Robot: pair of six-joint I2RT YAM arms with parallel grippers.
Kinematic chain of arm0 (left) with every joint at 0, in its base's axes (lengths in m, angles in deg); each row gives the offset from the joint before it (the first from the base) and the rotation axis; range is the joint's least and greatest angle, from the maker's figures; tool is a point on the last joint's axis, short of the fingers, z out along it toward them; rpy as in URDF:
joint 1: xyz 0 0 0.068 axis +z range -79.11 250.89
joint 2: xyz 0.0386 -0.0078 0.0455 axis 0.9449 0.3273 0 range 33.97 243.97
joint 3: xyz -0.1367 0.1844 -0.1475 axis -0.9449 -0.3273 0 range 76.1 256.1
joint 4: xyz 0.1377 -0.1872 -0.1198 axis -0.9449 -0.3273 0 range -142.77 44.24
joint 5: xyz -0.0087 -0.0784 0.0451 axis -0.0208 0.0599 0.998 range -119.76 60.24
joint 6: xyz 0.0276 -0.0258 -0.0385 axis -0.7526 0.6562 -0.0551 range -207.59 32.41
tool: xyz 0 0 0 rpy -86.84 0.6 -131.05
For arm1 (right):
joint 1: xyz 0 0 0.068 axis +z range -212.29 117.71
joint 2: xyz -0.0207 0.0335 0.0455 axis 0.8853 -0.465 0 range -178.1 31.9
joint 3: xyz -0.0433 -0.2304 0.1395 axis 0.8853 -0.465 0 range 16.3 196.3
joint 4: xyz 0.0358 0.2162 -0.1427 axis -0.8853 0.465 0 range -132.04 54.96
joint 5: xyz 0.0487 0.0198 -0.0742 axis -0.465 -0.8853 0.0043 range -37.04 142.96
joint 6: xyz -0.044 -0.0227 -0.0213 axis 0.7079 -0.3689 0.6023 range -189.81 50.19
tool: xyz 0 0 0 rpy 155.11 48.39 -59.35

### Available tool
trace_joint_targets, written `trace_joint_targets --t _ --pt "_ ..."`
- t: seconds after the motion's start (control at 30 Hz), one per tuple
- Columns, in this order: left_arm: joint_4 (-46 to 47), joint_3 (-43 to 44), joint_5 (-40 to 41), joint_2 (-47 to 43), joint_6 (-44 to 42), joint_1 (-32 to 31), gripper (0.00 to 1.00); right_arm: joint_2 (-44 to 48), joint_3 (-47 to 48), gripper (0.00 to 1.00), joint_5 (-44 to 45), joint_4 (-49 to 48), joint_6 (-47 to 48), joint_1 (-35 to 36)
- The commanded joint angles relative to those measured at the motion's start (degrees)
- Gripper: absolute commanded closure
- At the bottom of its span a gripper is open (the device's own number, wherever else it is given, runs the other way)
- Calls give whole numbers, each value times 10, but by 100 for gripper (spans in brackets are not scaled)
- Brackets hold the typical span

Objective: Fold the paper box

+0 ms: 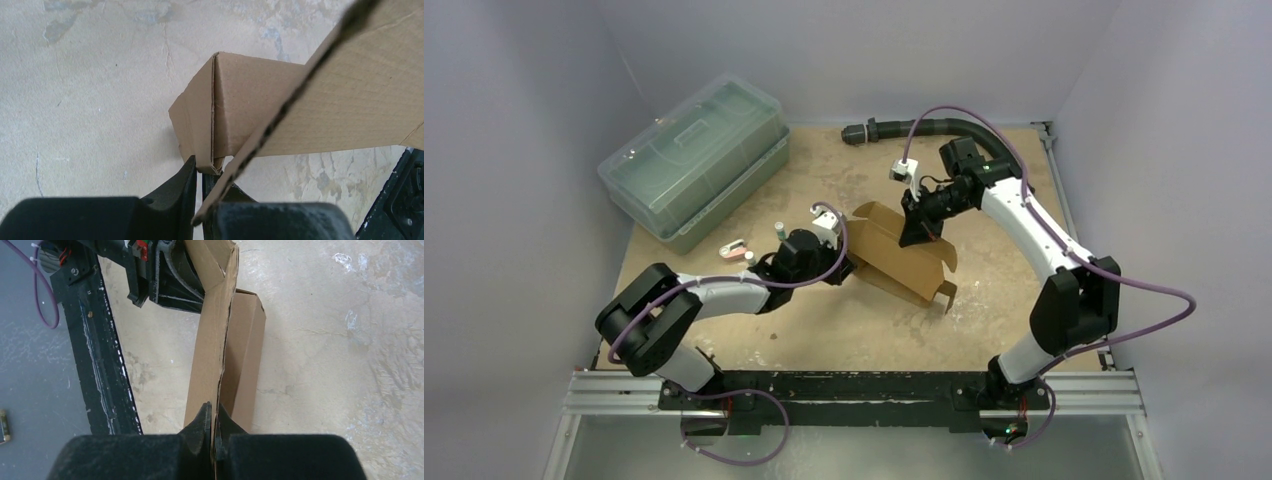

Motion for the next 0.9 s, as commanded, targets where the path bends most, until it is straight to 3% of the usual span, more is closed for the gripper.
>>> trace_joint_targets --t 0.0,0.2,0.43,0.87 --pt "-67 55 -40 -36 20 -4 94 -14 -6 100 3 -32 -11 3" --pt "-83 52 -23 -47 19 -6 87 -14 -10 100 -6 -31 -7 4" --pt "-68 38 -19 -56 16 -7 67 -9 -25 100 -8 -30 13 3" --pt "41 -81 -33 -142 -55 -7 56 13 -41 100 7 -45 15 3"
